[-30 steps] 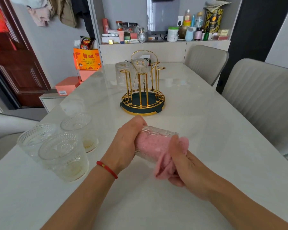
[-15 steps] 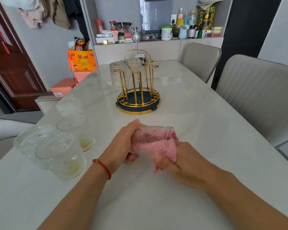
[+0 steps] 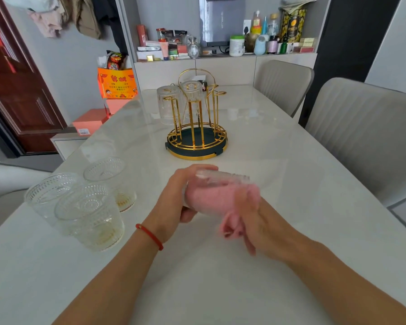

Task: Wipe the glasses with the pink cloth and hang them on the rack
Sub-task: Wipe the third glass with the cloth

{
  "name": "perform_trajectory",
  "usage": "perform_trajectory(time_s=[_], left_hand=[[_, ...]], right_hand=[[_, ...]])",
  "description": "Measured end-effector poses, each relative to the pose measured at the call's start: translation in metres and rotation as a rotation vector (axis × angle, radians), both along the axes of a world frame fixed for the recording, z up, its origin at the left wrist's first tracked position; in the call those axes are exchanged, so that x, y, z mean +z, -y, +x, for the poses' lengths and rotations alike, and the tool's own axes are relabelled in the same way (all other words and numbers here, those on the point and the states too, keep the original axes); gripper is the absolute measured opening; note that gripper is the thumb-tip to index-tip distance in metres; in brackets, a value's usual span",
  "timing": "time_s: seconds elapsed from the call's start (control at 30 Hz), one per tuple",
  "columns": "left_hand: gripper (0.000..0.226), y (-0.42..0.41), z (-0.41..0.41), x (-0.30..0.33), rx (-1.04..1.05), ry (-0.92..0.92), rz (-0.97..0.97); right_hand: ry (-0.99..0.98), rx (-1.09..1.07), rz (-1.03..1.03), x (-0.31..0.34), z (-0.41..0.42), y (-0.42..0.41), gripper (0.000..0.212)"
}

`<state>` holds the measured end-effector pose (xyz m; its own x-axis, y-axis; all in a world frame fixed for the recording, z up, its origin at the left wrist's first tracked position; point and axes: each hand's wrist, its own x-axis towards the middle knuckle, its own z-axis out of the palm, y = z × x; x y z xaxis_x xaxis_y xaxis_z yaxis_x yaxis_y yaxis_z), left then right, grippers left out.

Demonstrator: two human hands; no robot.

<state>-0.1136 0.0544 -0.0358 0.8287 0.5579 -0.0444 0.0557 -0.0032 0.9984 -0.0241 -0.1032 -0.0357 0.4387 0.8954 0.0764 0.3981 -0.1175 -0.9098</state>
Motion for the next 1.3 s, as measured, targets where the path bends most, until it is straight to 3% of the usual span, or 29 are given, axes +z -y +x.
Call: perform_trajectory(time_s=[0.07, 0.1, 0.2, 0.27, 0.33, 0.4, 0.43, 0.47, 0.57, 0.63, 0.67, 0.73, 0.8, 0.9, 0.97, 1.03, 1.1, 1.13, 1.2, 1.23, 1.3], left_hand=[[0.061, 0.001, 0.001, -0.001, 0.012, -0.115, -0.113], [0.059, 0.0, 0.003, 0.0, 0.06, -0.106, -0.115], [0.046, 0.002, 0.005, -0.003, 0.159, 0.064, 0.091], [0.046, -0.001, 0.003, -0.007, 0.187, 0.163, 0.255], [0.046, -0.009, 0.001, -0.015, 0.185, 0.294, 0.429], [0.049, -0.012, -0.002, -0.016, 0.141, 0.389, 0.646], [0.05, -0.011, -0.003, -0.014, 0.126, 0.418, 0.675], [0.049, -0.007, -0.004, -0.01, 0.098, 0.398, 0.586], [0.047, -0.002, -0.005, 0.0, -0.038, 0.129, 0.135], [0.046, -0.001, -0.008, 0.001, -0.054, -0.076, 0.019], [0.047, -0.002, -0.006, 0.002, -0.017, -0.114, 0.0], [0.047, 0.001, -0.002, -0.001, 0.099, -0.073, 0.083], [0.048, 0.002, 0.0, -0.004, 0.181, 0.102, 0.22], [0.048, -0.007, -0.004, -0.013, 0.191, 0.382, 0.538], [0.05, -0.012, -0.006, -0.015, 0.143, 0.453, 0.743], [0.049, -0.006, -0.006, -0.01, 0.113, 0.444, 0.652], [0.043, 0.002, -0.004, 0.0, 0.067, 0.27, 0.258], [0.043, 0.003, -0.005, 0.003, 0.016, 0.119, 0.104], [0.042, 0.002, -0.005, 0.005, 0.002, -0.13, -0.007], [0.042, 0.003, -0.003, 0.006, 0.028, -0.169, -0.002], [0.044, 0.002, 0.001, 0.002, 0.12, -0.077, 0.141]], right_hand=[[0.362, 0.093, 0.009, -0.004, 0.003, 0.005, 0.088], [0.372, 0.1, 0.022, -0.005, 0.002, 0.005, 0.083], [-0.119, 0.018, 0.029, -0.008, -0.009, -0.002, 0.089], [-0.602, -0.017, -0.045, -0.006, -0.011, -0.005, 0.095], [-1.088, 0.034, 0.016, 0.002, -0.01, -0.004, 0.087], [-1.286, 0.079, 0.108, 0.002, -0.006, -0.004, 0.083], [-1.245, 0.092, 0.122, 0.003, -0.005, -0.003, 0.085], [-1.109, 0.075, 0.099, 0.001, -0.003, -0.003, 0.088], [-0.321, -0.013, -0.023, -0.002, -0.001, 0.0, 0.096], [0.103, 0.047, -0.012, -0.007, -0.003, 0.004, 0.085], [0.2, 0.075, -0.012, -0.009, -0.005, 0.005, 0.08], [0.037, 0.02, 0.013, -0.012, -0.011, 0.002, 0.084], [-0.351, -0.056, -0.016, -0.011, -0.012, -0.004, 0.099], [-1.061, 0.018, 0.043, 0.0, -0.013, -0.004, 0.089], [-1.274, 0.081, 0.113, 0.0, -0.007, -0.004, 0.086], [-1.095, 0.065, 0.094, -0.004, 0.0, -0.005, 0.097], [-0.617, 0.006, 0.006, -0.01, 0.005, -0.004, 0.114], [-0.347, -0.015, 0.005, -0.01, 0.005, -0.001, 0.113], [0.111, 0.023, 0.026, -0.011, 0.002, 0.004, 0.092], [0.182, 0.043, 0.034, -0.014, 0.002, 0.005, 0.083], [-0.037, -0.031, 0.069, -0.013, -0.007, 0.002, 0.079]])
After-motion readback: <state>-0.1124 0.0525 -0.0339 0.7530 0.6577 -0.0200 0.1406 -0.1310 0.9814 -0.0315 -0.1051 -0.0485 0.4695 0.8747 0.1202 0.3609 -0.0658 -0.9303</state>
